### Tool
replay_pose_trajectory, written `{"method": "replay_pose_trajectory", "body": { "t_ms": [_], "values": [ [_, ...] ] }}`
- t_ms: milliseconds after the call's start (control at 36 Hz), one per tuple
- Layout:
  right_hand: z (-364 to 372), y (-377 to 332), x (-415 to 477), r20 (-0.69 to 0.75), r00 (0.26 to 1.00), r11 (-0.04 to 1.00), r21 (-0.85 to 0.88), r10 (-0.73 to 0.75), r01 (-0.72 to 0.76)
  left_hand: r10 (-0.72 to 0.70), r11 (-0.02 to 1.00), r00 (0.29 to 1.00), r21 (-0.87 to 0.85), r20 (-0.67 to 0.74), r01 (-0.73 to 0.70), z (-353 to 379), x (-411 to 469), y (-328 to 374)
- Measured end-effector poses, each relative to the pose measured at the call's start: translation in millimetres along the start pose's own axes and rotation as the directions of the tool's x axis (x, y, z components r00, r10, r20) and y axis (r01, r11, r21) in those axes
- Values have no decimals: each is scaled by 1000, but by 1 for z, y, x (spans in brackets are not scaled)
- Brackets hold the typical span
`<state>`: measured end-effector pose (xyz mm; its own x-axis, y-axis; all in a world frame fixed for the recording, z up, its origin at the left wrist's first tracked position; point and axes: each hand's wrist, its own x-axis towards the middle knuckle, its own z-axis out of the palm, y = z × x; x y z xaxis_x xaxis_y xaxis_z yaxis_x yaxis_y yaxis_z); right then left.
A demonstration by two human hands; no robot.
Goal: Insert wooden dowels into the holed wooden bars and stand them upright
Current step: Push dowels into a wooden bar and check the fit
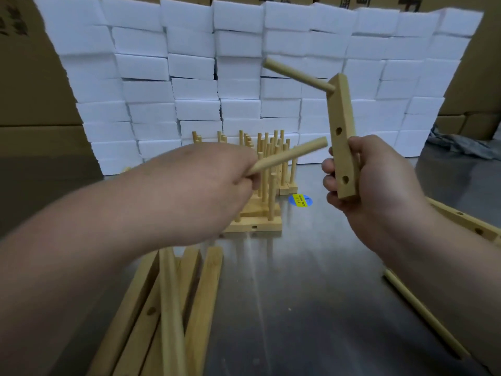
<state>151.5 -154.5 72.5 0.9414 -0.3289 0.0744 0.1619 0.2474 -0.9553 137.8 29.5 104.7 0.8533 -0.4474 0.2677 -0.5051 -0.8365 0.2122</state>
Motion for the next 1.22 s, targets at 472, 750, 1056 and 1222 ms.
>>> {"method": "replay_pose_trajectory", "body": {
  "t_ms": [472,750,1056,1222],
  "values": [
    [8,17,-13,167,986,999,-37,-5,11,-37,978,936,-206,-350,-38,27,12,-4],
    [11,20,-15,248,968,999,-27,-35,43,-10,946,894,-293,-448,-136,32,12,-4],
    [9,20,-16,270,959,988,-104,-86,118,52,942,907,-281,-419,-184,27,10,-5],
    [11,20,-22,280,954,982,-117,-111,148,107,958,902,-200,-418,-206,25,13,-10]
  ]
}}
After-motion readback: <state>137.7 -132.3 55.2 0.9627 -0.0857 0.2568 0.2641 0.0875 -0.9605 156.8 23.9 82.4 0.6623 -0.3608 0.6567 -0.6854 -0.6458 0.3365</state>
